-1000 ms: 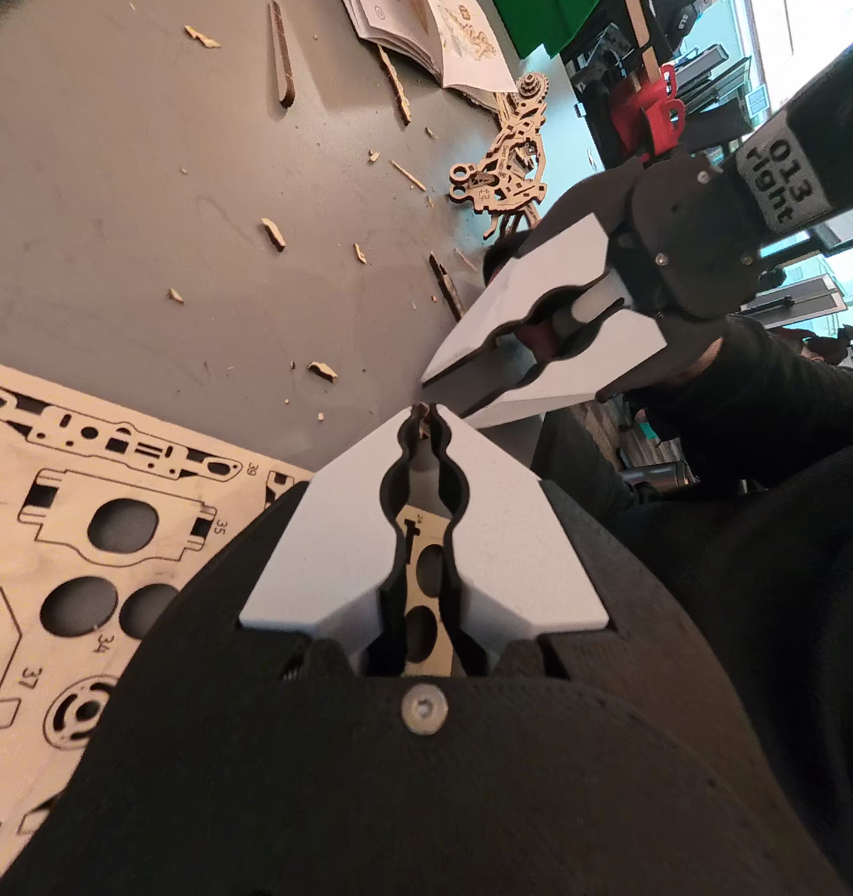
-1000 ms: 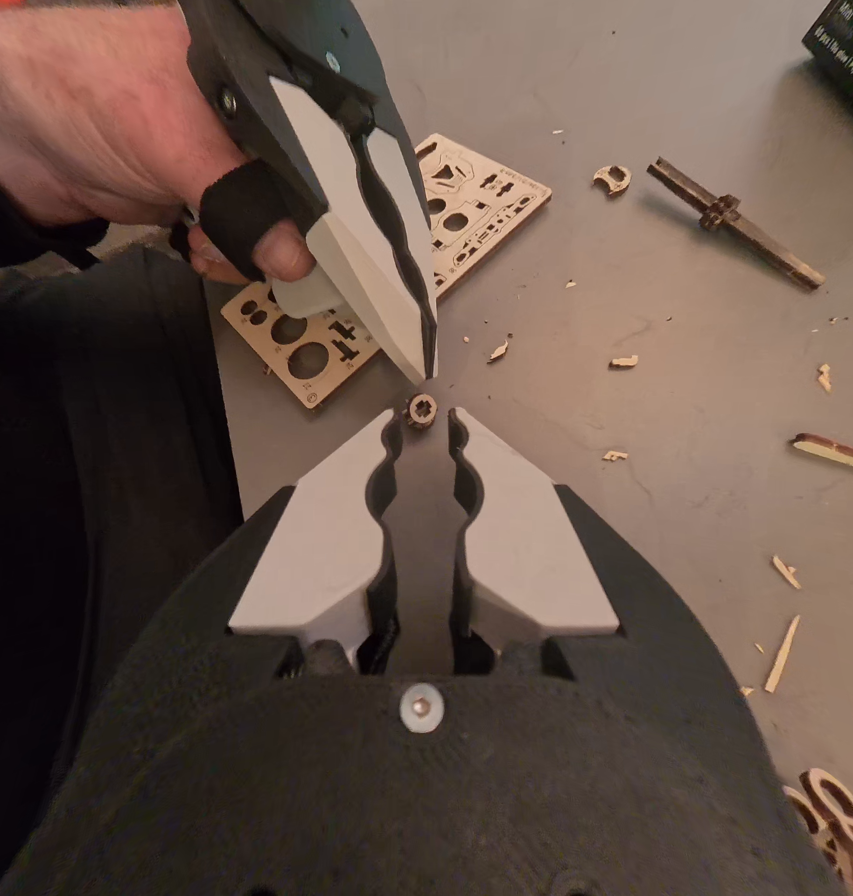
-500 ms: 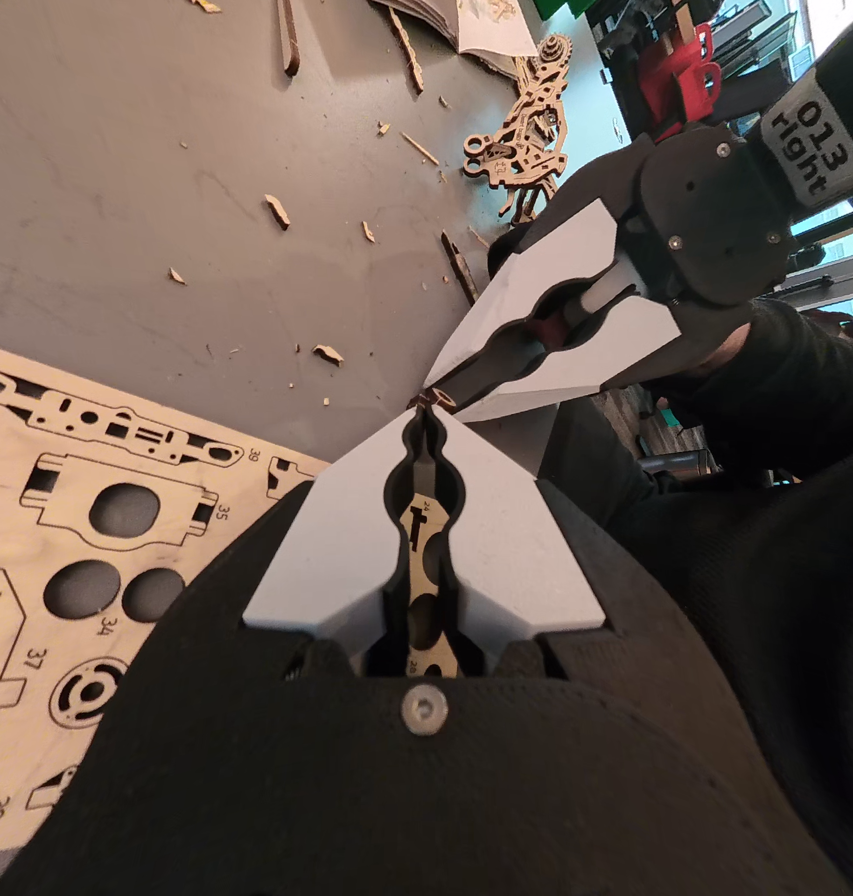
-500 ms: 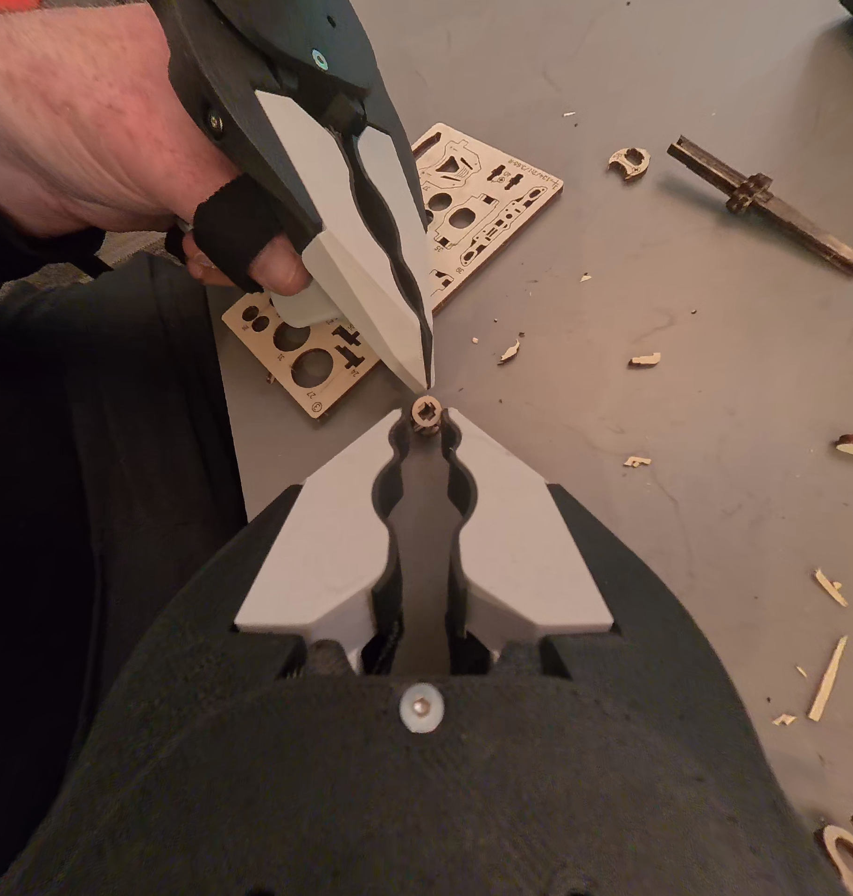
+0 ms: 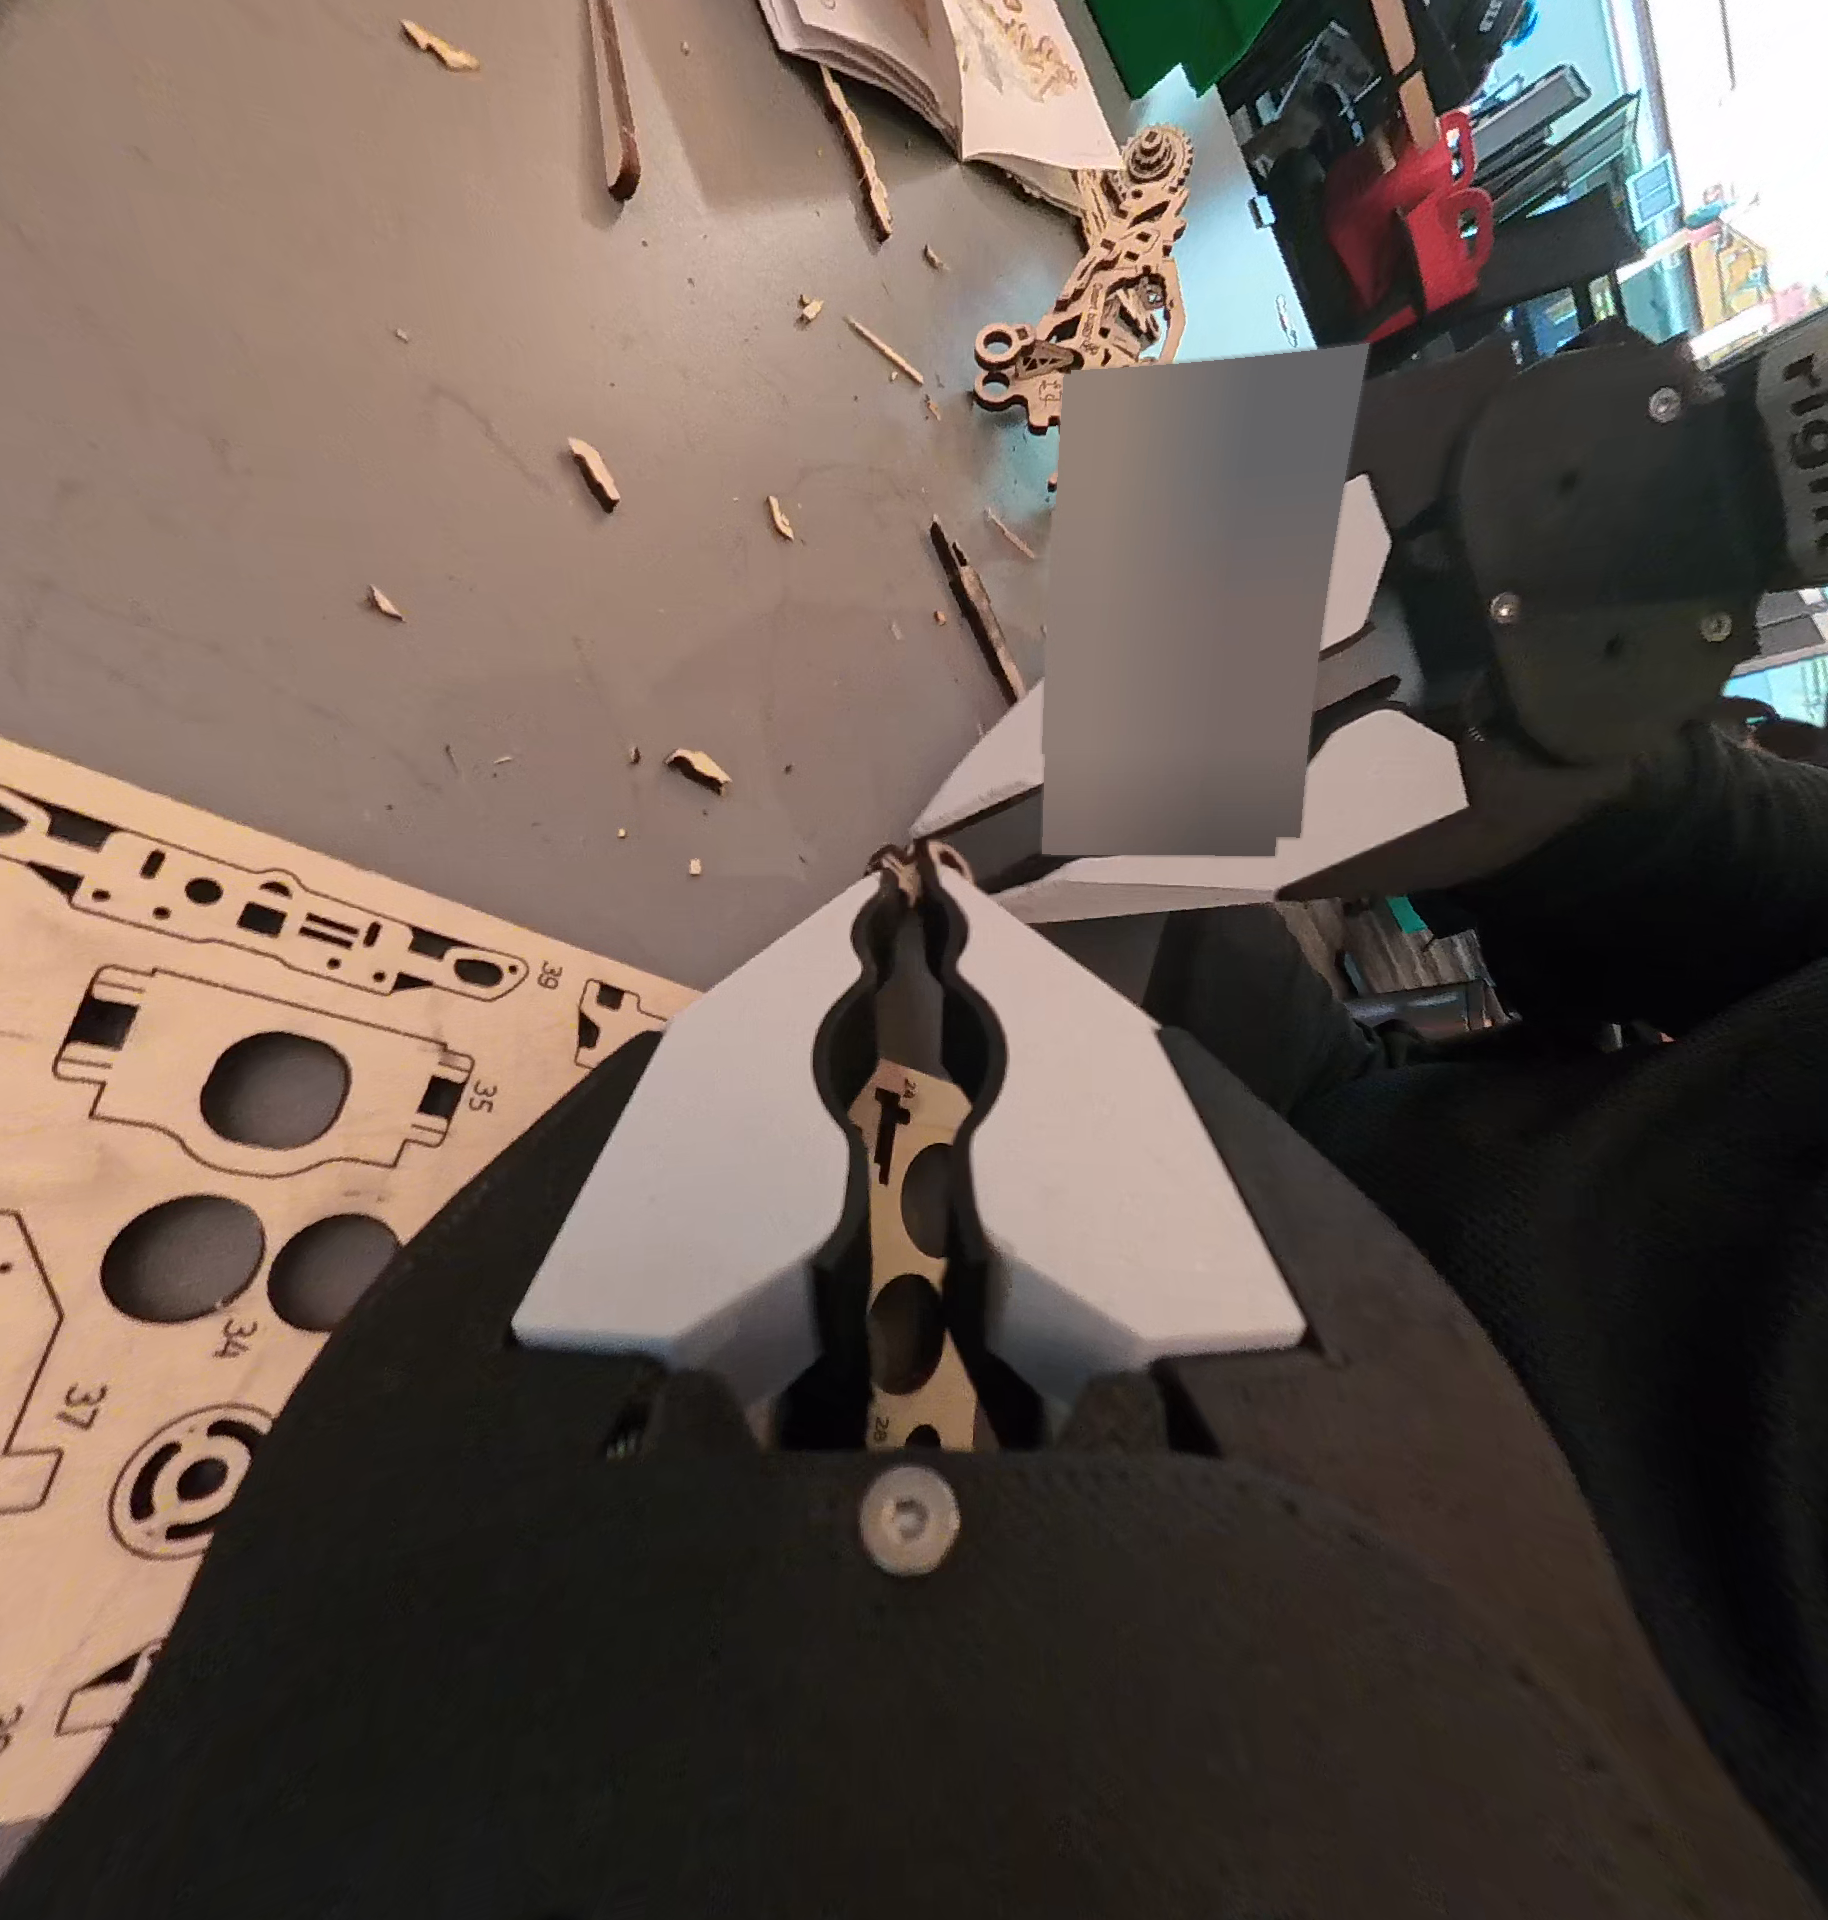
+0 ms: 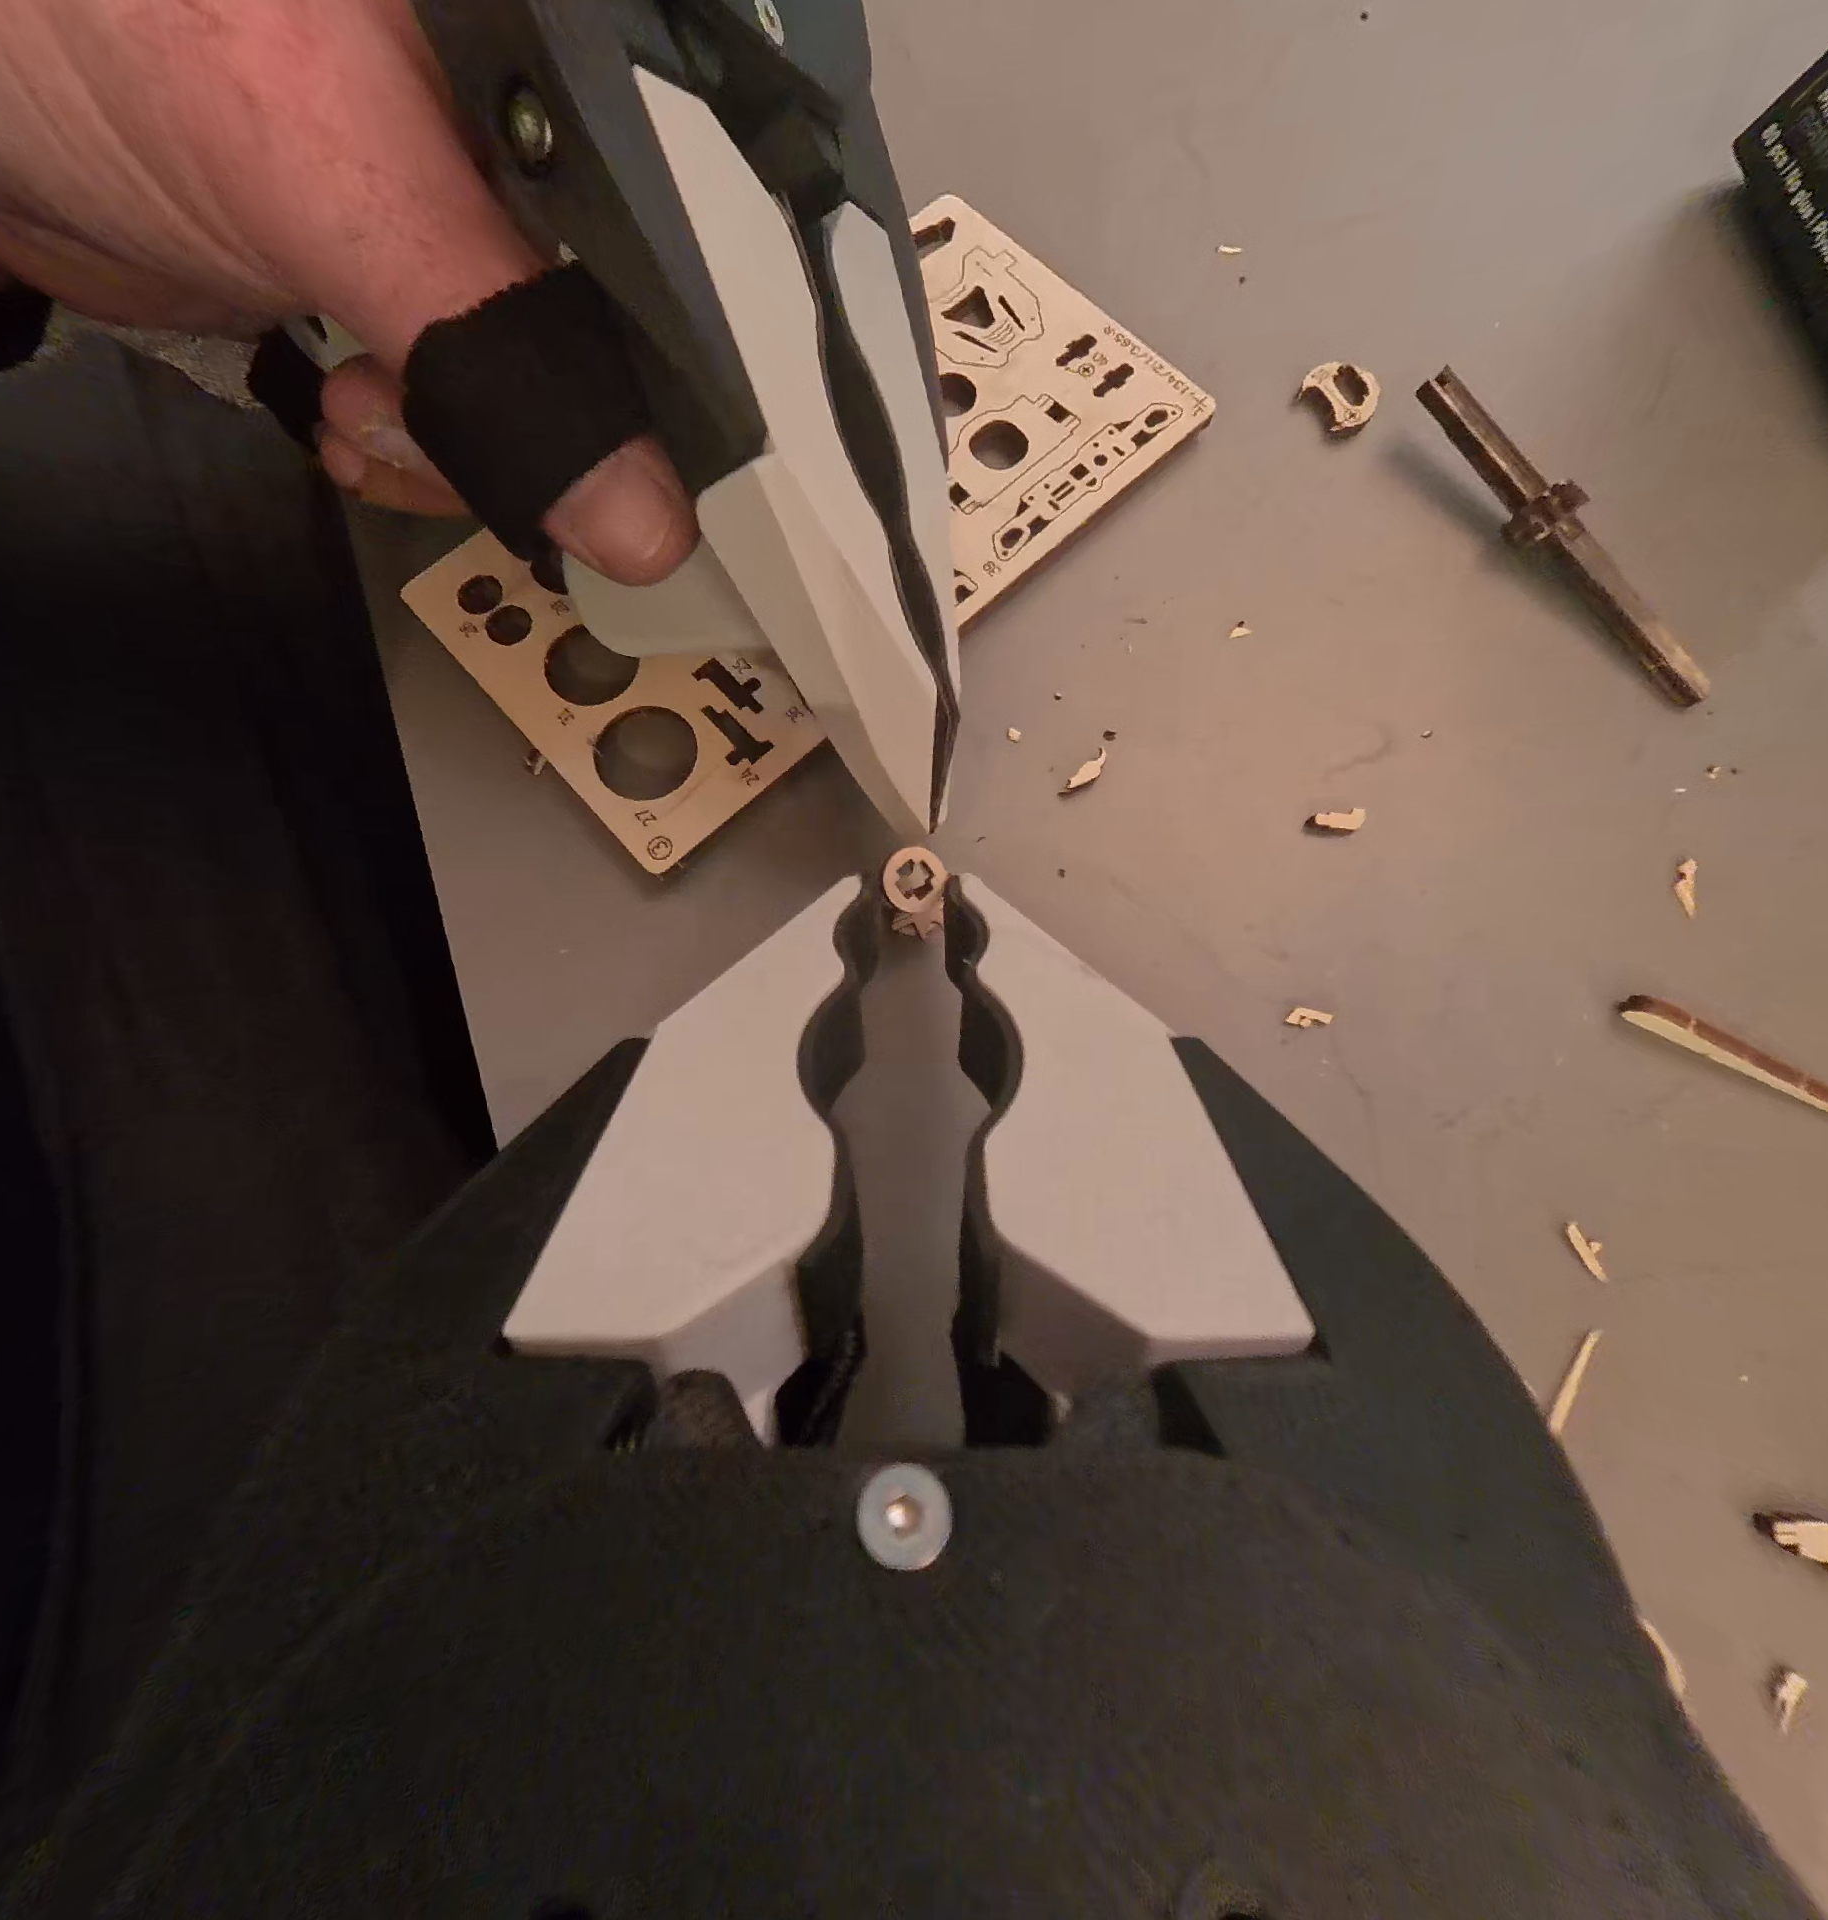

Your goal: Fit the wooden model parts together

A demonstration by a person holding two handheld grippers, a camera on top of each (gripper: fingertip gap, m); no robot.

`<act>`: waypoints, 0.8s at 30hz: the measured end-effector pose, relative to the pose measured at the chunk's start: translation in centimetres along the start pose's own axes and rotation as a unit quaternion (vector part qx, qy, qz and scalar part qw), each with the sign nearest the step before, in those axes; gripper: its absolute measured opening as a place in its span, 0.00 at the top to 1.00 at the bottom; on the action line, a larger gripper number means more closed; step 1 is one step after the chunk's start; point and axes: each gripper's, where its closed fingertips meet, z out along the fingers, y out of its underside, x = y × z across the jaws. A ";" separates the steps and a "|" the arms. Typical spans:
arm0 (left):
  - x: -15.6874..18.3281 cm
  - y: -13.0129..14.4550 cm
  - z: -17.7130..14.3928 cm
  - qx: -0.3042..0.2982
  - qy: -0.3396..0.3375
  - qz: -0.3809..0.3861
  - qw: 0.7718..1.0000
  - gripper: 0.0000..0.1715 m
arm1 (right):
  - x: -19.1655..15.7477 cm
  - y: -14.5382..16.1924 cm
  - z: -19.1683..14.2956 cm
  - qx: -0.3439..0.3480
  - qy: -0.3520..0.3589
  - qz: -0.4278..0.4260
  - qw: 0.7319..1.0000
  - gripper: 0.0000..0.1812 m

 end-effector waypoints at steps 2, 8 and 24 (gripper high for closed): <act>0.2 -0.1 -0.1 0.006 0.009 0.002 1.000 0.97 | 0.1 -0.1 -0.1 0.001 0.004 -0.001 1.000 0.95; 0.4 0.1 0.0 -0.001 0.008 0.011 1.000 0.97 | 0.1 0.0 -0.1 -0.005 0.007 -0.002 1.000 0.95; 0.0 0.2 0.2 -0.007 -0.003 0.008 1.000 1.00 | -0.1 -0.1 0.2 0.004 -0.003 0.024 1.000 0.95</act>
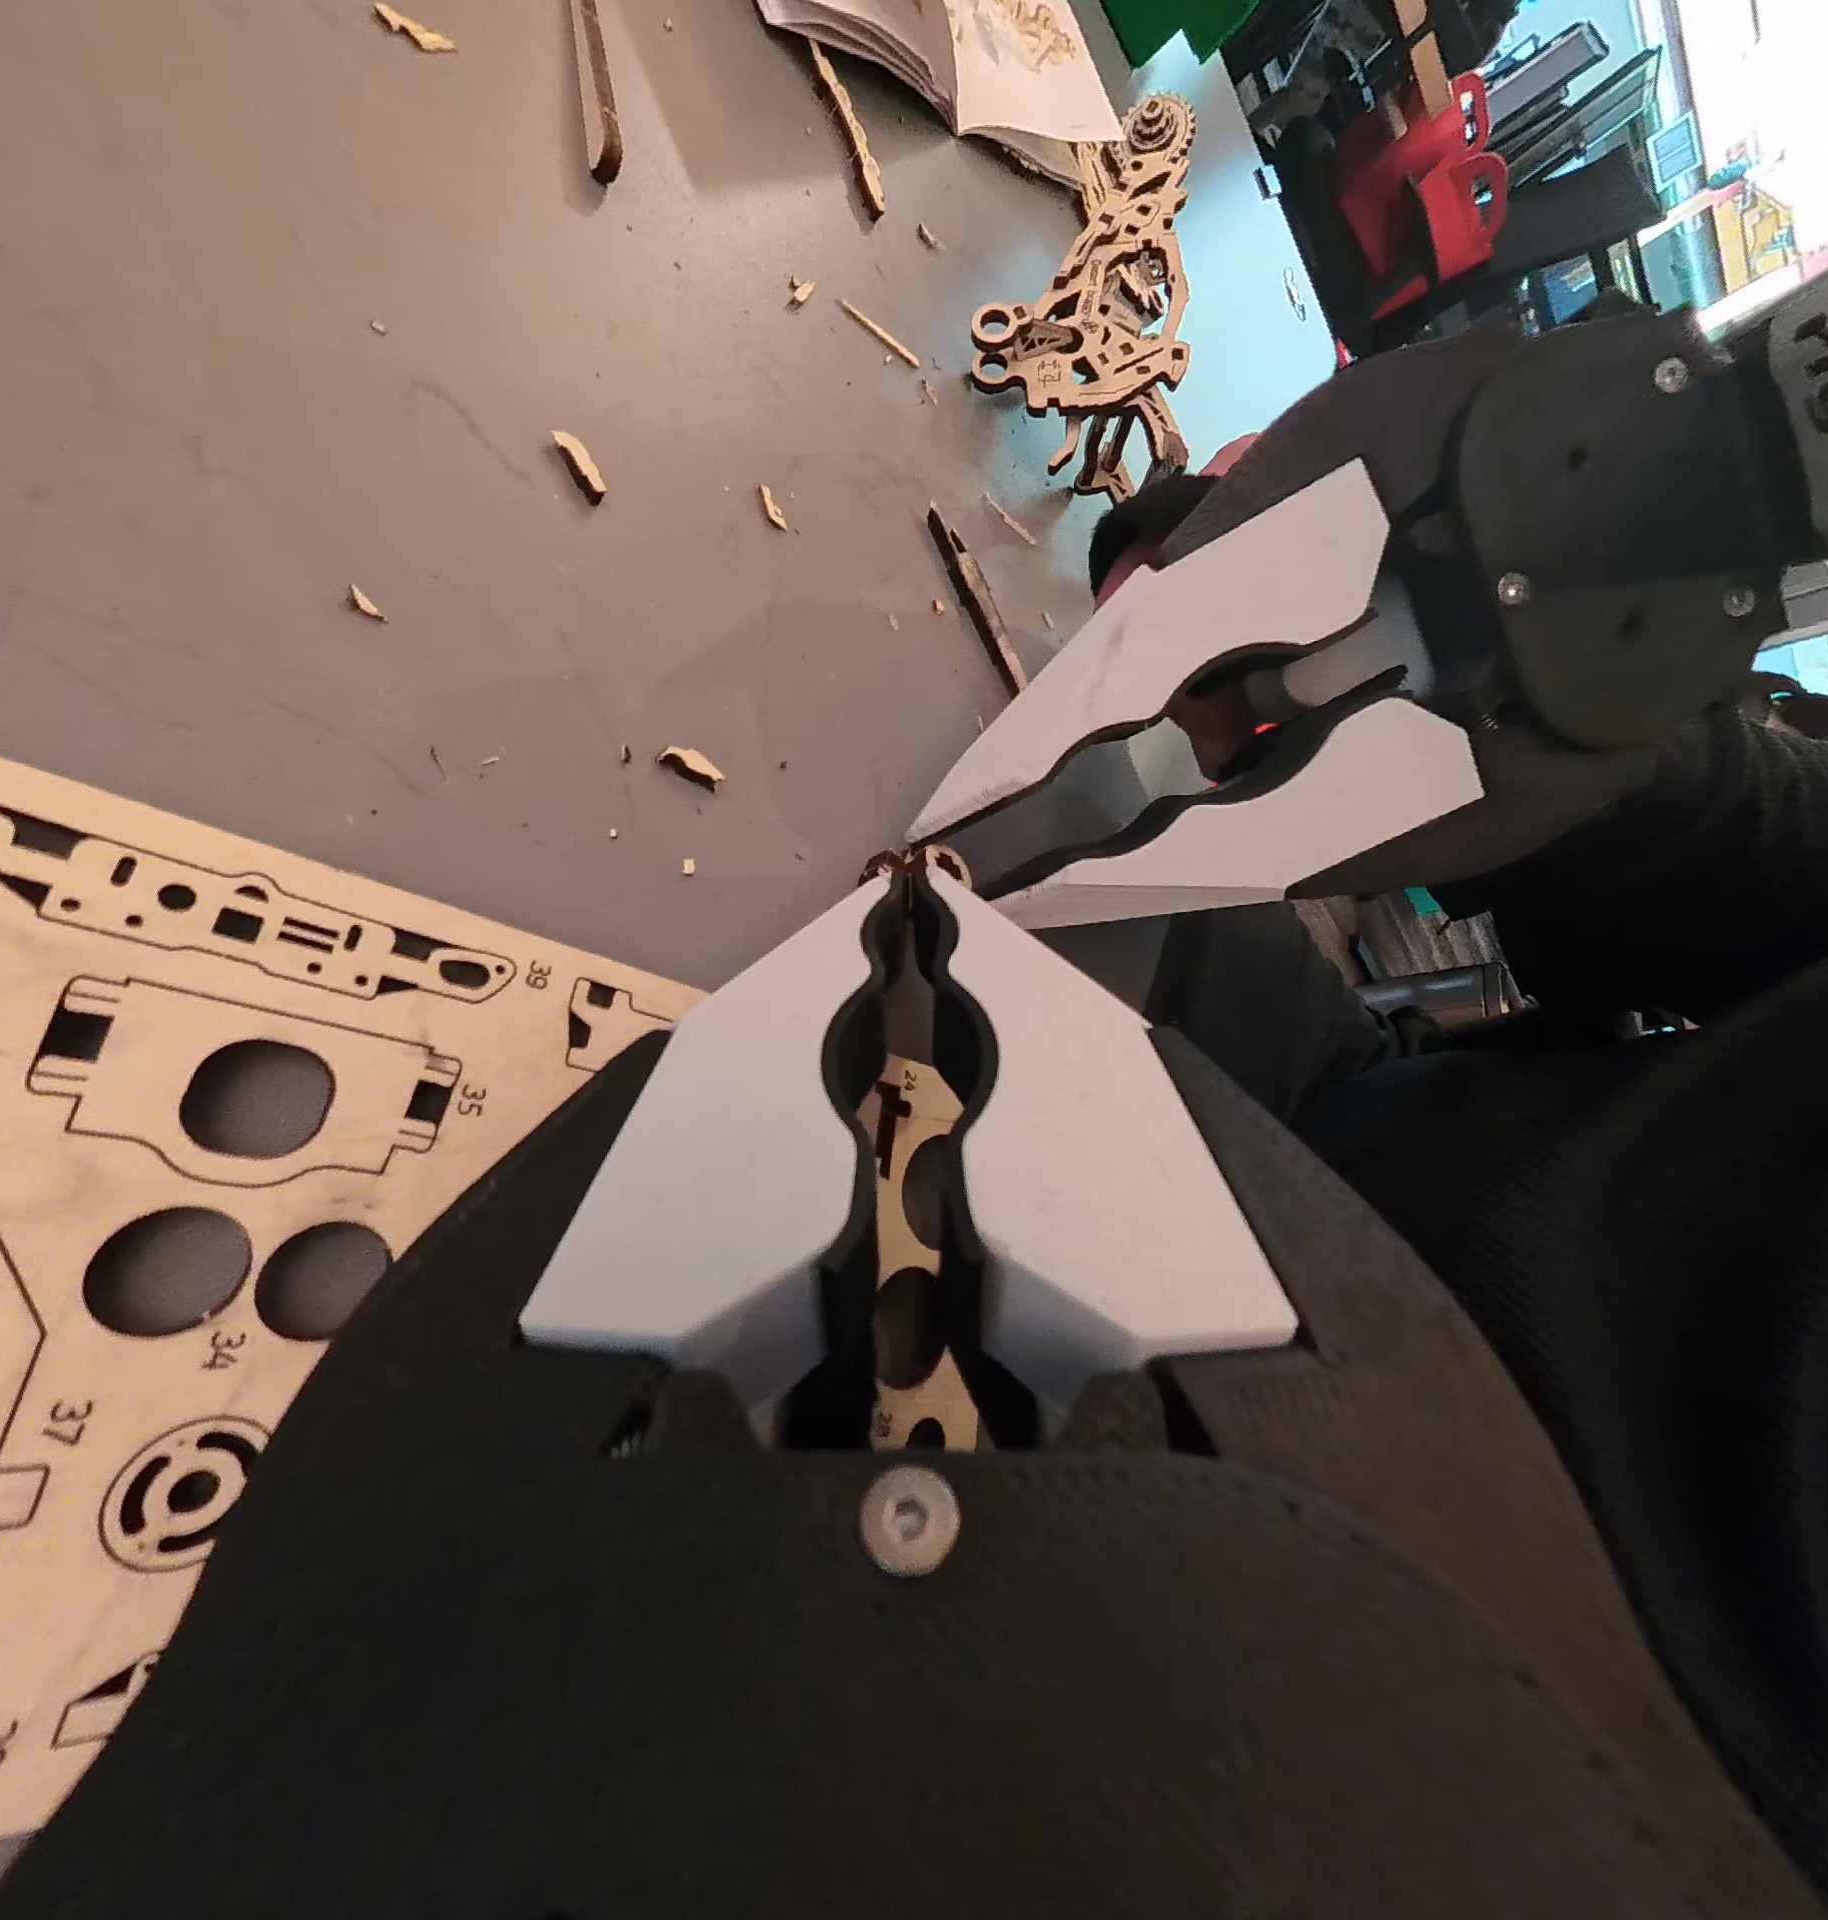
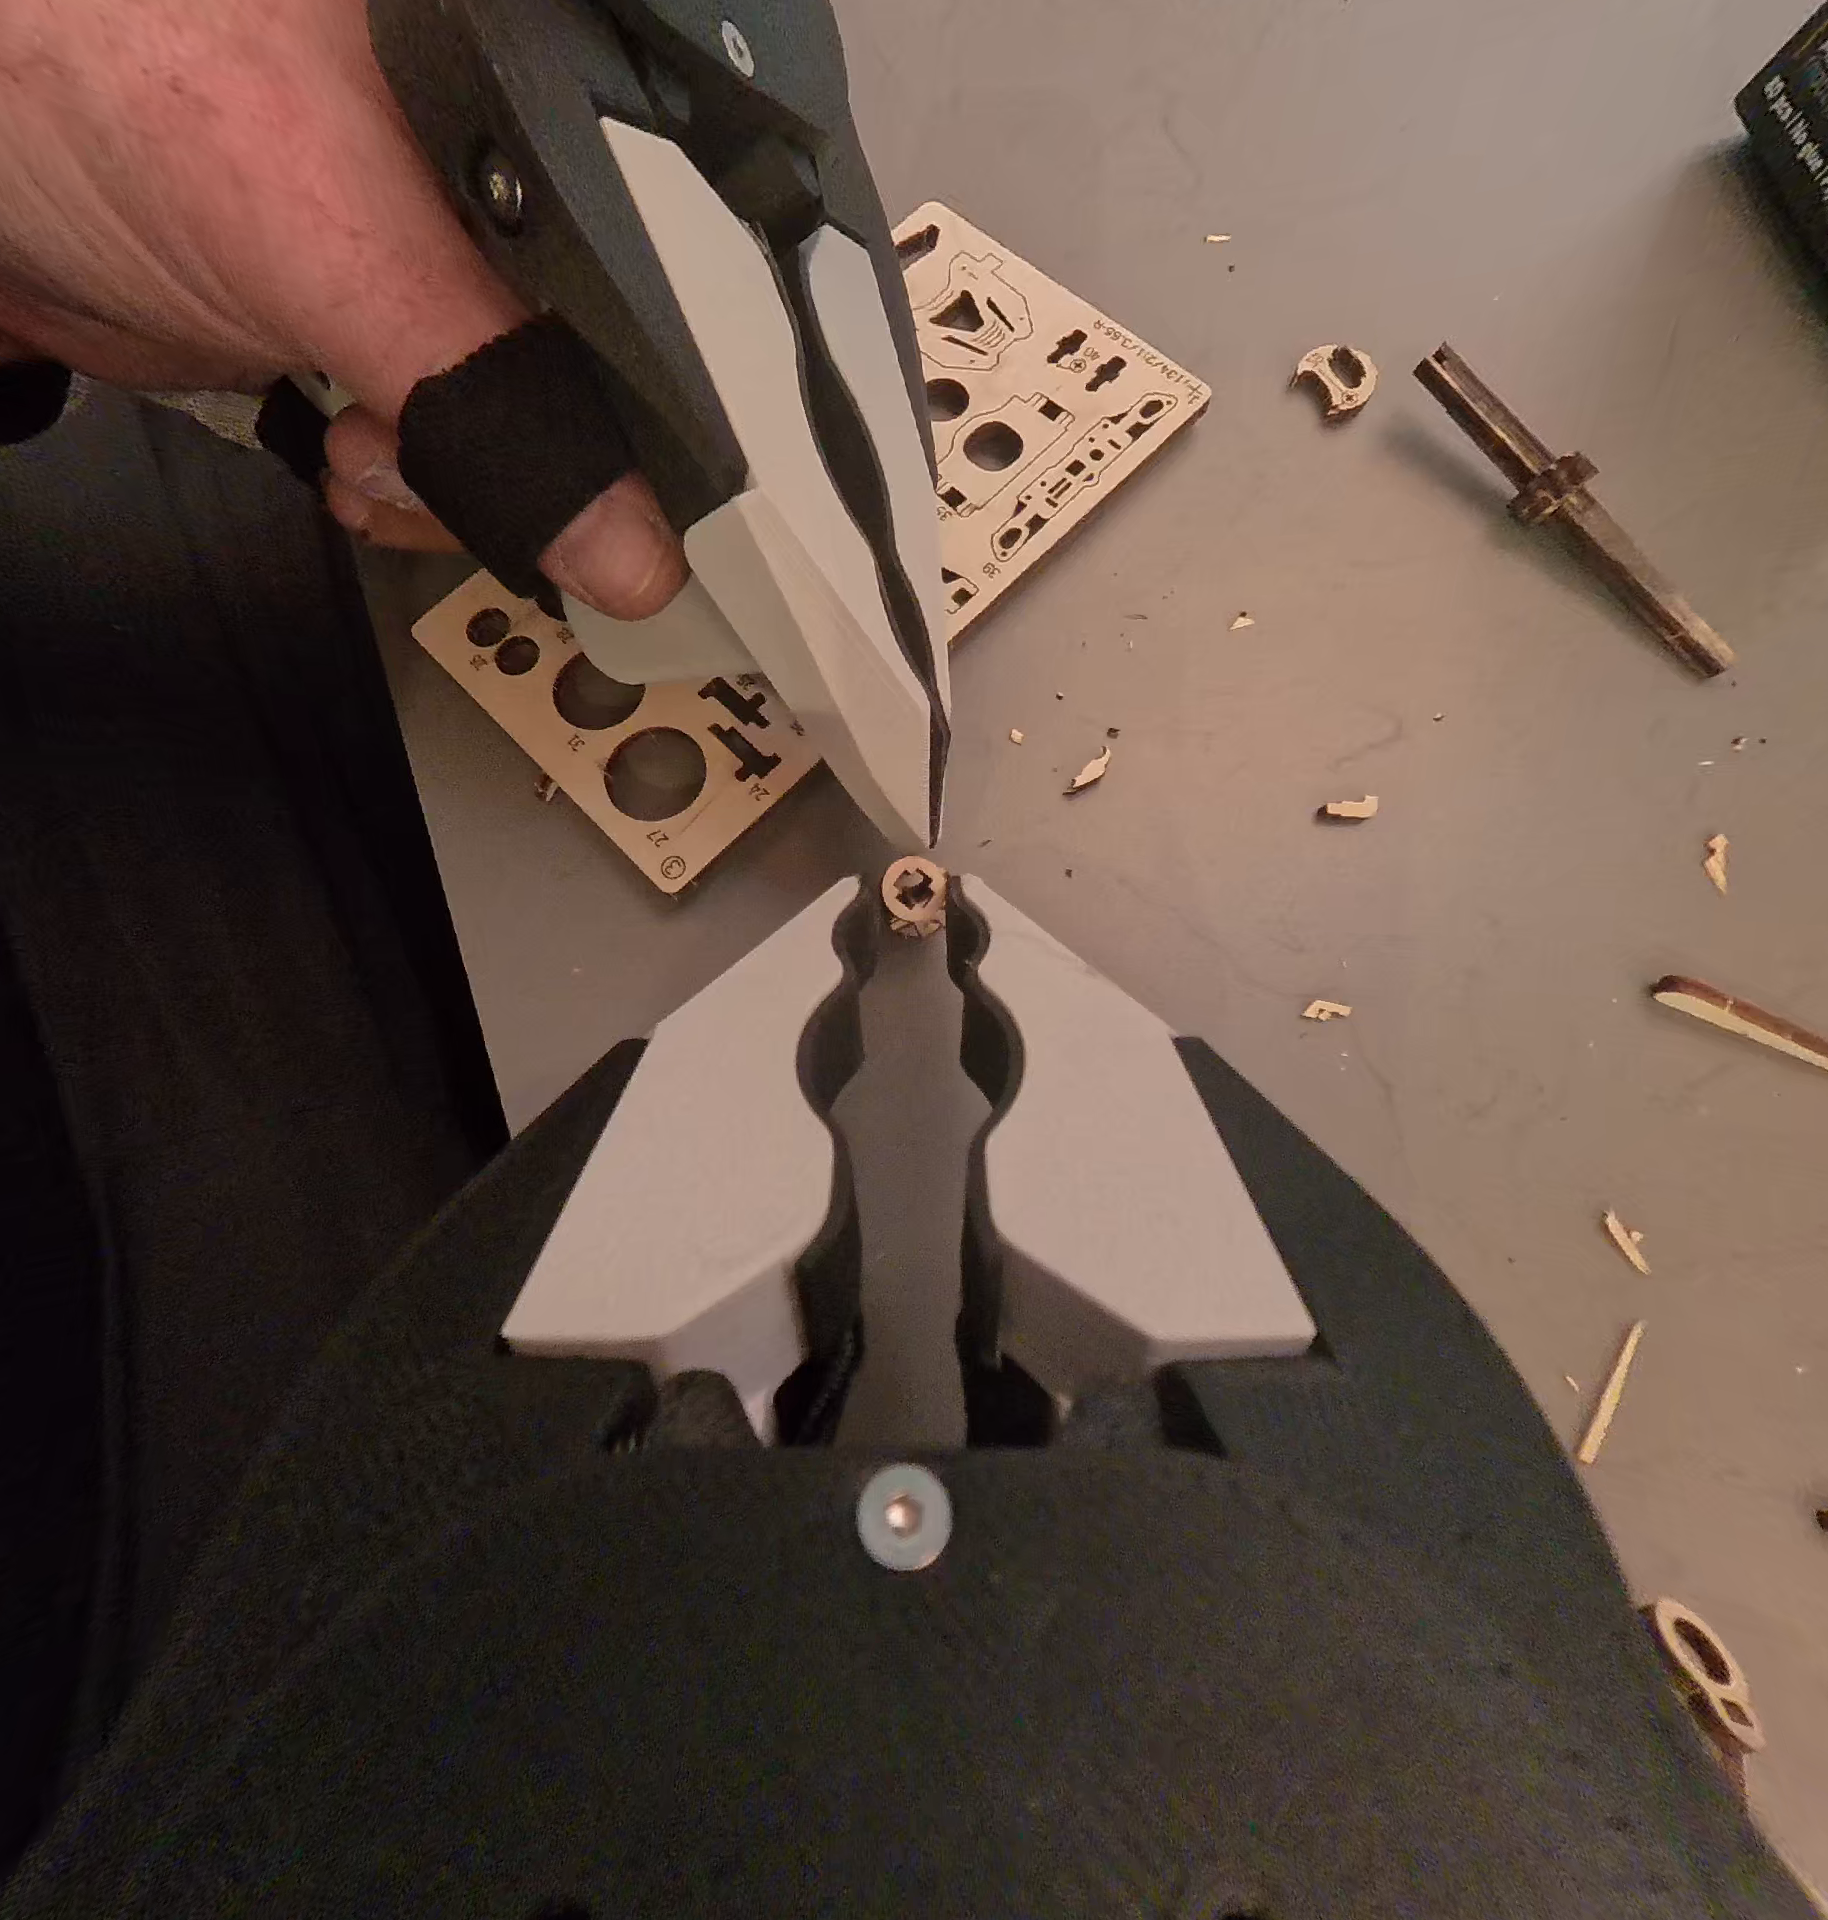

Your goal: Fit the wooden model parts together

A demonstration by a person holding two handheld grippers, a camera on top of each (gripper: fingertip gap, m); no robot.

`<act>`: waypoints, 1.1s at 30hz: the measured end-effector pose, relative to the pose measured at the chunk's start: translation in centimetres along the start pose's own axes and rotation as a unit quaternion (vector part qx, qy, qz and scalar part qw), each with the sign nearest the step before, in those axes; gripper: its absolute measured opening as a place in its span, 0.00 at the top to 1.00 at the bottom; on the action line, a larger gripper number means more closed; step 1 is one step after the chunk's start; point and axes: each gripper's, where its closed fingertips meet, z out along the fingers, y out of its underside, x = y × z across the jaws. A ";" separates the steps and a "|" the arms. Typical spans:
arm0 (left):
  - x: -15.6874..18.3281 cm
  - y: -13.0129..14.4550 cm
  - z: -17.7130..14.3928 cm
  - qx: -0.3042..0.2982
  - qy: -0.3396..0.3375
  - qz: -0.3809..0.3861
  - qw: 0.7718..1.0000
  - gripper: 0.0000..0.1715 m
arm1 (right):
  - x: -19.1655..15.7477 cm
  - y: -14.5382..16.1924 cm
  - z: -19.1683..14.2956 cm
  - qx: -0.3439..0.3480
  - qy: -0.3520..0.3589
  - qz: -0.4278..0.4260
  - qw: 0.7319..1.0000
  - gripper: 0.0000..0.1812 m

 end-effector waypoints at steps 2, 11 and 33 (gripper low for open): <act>0.0 0.0 0.0 0.000 0.000 0.000 1.000 1.00 | 0.1 0.0 0.0 0.000 0.000 0.002 1.000 0.95; 0.0 -0.3 -0.2 0.011 0.009 -0.009 1.000 1.00 | 0.3 0.0 -0.2 -0.007 0.016 0.014 1.000 0.95; -0.4 -0.1 -0.4 0.004 -0.015 0.004 1.000 1.00 | 0.0 0.2 0.1 -0.023 0.016 0.054 0.998 0.95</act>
